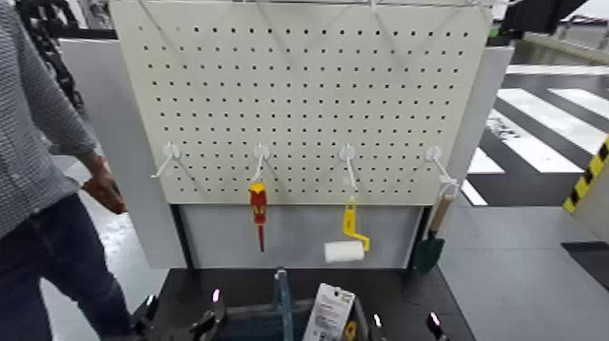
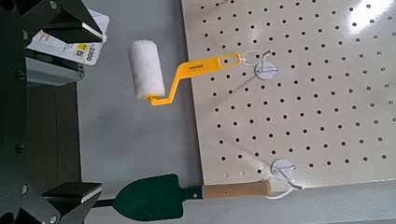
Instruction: Put the red screwdriver into the crate.
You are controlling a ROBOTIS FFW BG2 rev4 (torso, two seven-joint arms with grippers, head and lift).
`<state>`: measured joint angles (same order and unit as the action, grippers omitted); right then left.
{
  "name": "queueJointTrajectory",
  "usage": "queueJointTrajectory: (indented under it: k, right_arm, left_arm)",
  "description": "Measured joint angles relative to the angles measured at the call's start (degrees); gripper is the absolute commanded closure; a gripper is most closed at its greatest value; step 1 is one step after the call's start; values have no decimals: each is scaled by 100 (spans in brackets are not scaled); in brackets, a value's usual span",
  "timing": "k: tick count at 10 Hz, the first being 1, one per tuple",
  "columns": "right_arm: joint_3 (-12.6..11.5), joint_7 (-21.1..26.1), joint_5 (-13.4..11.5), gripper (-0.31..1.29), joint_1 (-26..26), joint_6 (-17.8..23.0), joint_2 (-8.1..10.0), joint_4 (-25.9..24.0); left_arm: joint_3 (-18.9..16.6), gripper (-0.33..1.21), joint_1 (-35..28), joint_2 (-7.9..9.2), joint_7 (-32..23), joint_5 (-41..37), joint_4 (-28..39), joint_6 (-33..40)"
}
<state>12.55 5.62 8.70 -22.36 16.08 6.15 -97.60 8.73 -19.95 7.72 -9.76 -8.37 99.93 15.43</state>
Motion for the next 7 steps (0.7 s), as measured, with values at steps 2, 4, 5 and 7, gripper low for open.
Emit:
queueJointTrajectory:
  k: [2,4,5,7]
  right_arm:
    - [2,-8,0,17,11,-6,8,5]
    - [5,-15,1,17,18,-4,9,17]
    - [4,-18,4,17,21,-2,9,21]
    - [2,-18,5,17,22,-3,9,21]
  left_arm:
    - [13,11,22,20,8,-41,-4,-46]
    - [27,11,53,40,63,-77,-16,-89]
    - [27,11,73,44,111,-105,-20,-114]
    - [-52,11,155,36,429,-189,-40,-196]
